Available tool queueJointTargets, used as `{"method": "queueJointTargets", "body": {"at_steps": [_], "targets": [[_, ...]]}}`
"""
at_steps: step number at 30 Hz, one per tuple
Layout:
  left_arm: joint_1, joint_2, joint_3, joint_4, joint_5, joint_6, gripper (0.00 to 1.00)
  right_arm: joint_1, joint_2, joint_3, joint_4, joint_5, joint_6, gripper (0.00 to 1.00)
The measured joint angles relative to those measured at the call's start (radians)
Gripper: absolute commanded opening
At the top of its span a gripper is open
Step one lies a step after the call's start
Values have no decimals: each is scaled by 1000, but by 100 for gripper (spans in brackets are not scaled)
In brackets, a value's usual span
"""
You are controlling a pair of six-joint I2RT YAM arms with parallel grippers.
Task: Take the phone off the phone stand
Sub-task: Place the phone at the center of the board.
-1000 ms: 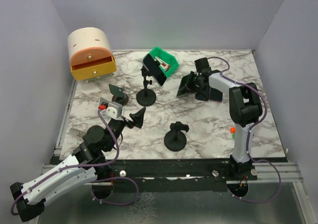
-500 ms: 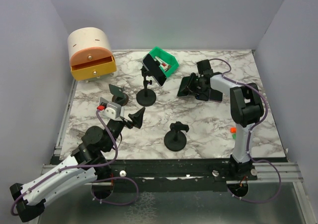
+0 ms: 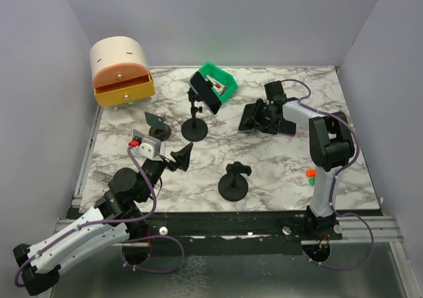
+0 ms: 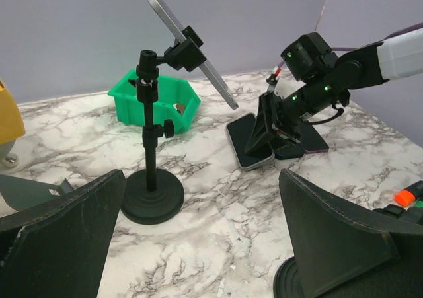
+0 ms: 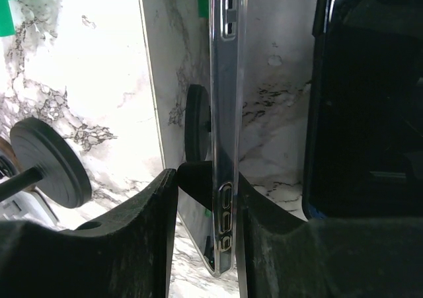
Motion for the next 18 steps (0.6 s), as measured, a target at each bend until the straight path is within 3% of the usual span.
{"method": "queueJointTargets", "body": {"at_steps": [9,18], "targets": [[0,-3,0,0,1,-1,99,-6,-18,-20,-15,10,-25,54],[0,-7,0,0,2,-3,99,-6,-43,-42,-30,19,-46,56]]}}
